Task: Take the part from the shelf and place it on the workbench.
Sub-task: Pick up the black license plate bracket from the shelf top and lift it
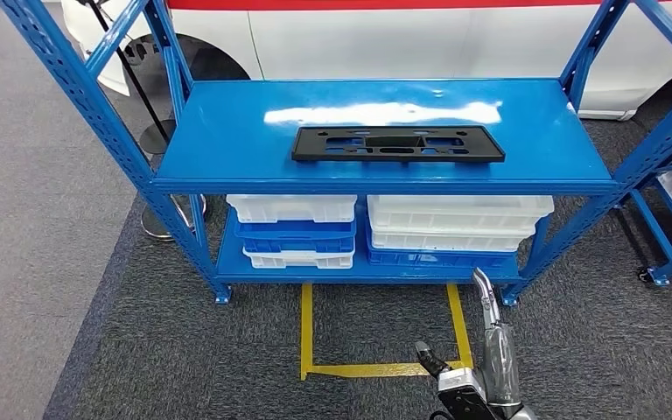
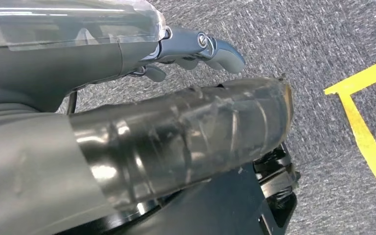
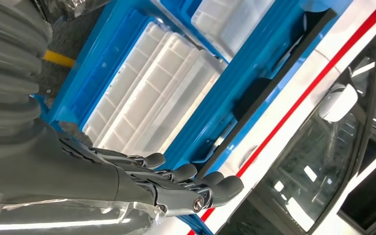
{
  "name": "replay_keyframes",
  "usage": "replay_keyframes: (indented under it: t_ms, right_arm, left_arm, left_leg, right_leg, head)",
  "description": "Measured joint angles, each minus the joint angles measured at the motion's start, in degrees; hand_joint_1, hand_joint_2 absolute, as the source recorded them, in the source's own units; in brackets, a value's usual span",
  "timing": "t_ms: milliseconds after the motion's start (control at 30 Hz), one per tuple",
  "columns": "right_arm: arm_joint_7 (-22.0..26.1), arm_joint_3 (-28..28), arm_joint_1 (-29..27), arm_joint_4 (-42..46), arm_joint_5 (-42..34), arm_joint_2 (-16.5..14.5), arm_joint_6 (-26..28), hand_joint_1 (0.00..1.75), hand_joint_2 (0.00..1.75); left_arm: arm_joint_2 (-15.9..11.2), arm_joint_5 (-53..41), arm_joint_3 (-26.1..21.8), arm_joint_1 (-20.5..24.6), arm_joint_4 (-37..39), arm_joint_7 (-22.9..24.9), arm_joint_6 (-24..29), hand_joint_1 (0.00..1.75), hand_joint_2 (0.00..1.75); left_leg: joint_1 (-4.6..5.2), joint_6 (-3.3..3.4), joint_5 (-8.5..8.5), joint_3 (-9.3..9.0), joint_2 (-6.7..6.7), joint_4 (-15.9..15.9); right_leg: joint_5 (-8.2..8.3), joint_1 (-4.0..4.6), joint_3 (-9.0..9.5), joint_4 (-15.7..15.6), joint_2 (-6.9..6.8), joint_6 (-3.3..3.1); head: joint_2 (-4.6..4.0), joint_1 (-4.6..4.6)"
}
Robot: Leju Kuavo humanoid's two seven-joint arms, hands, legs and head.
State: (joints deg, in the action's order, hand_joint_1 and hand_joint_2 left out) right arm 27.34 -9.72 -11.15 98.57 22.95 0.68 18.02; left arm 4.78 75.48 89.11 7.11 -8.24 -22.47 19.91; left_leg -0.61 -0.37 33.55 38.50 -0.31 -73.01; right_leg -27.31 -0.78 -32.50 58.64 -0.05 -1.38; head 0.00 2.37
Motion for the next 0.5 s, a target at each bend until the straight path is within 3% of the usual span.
replay_keyframes:
  t_ms: [100,167,300,367,433,467,500]
  right_arm:
    - [-0.2,0.4,0.0,0.0,0.5,0.2,0.0,0.00,1.75]
    - [-0.2,0.6,0.0,0.0,0.6,0.3,0.0,0.00,1.75]
    - [-0.3,0.8,-0.1,0.2,0.7,0.6,0.1,0.00,1.75]
    - [-0.3,0.9,-0.2,0.4,1.0,0.8,0.2,0.00,1.75]
    - [-0.4,1.1,-0.5,0.4,1.4,0.9,0.4,0.00,1.75]
    - [-0.5,1.2,-0.7,0.4,1.7,1.0,0.5,0.00,1.75]
    - [-0.5,1.3,-0.9,0.4,1.9,1.1,0.7,0.00,1.75]
  left_arm:
    - [0.0,0.0,0.0,0.0,0.0,0.0,0.0,0.00,0.00]
    - [0.0,0.0,0.0,0.1,0.0,0.0,0.0,0.00,0.00]
    - [0.0,0.0,0.0,0.0,0.0,0.0,0.0,0.00,0.00]
    - [0.0,-0.1,0.0,0.1,0.0,0.0,-0.1,0.00,0.00]
    - [0.0,0.0,0.0,0.1,0.0,0.0,-0.1,0.00,0.00]
    - [0.0,0.0,0.0,0.1,0.0,0.0,-0.1,0.00,0.00]
    - [0.0,0.0,0.0,0.0,0.0,0.0,-0.1,0.00,0.00]
  left_leg:
    - [0.13,0.65,-5.61,-4.81,0.03,10.9]
    - [0.35,1.07,-6.36,-6.30,0.00,14.5]
    - [0.17,2.21,-6.56,-6.73,-0.01,15.4]
    - [0.07,2.81,-6.65,-6.96,0.08,15.7]
    - [0.11,3.06,-6.52,-6.98,0.13,15.6]
    - [0.12,3.10,-6.41,-7.04,0.12,15.6]
    - [0.12,3.07,-6.27,-7.16,0.08,15.5]
  right_leg:
    - [-0.35,0.14,0.45,0.1,0.10,0.43]
    - [-0.44,0.31,0.31,0.2,0.09,0.99]
    - [-1.40,0.25,-0.15,1.4,0.10,2.20]
    - [-4.33,0.04,-2.64,6.6,0.09,2.74]
    - [-7.14,-0.04,-6.41,13.7,0.08,3.13]
    - [-7.22,-0.08,-7.55,15.6,0.07,3.24]
    - [-6.16,-0.12,-7.66,15.3,0.07,3.27]
  head:
    - [0.00,0.01]
    - [0.00,0.03]
    - [0.00,0.06]
    - [0.00,0.10]
    - [0.00,0.11]
    - [0.00,0.10]
    - [0.00,0.10]
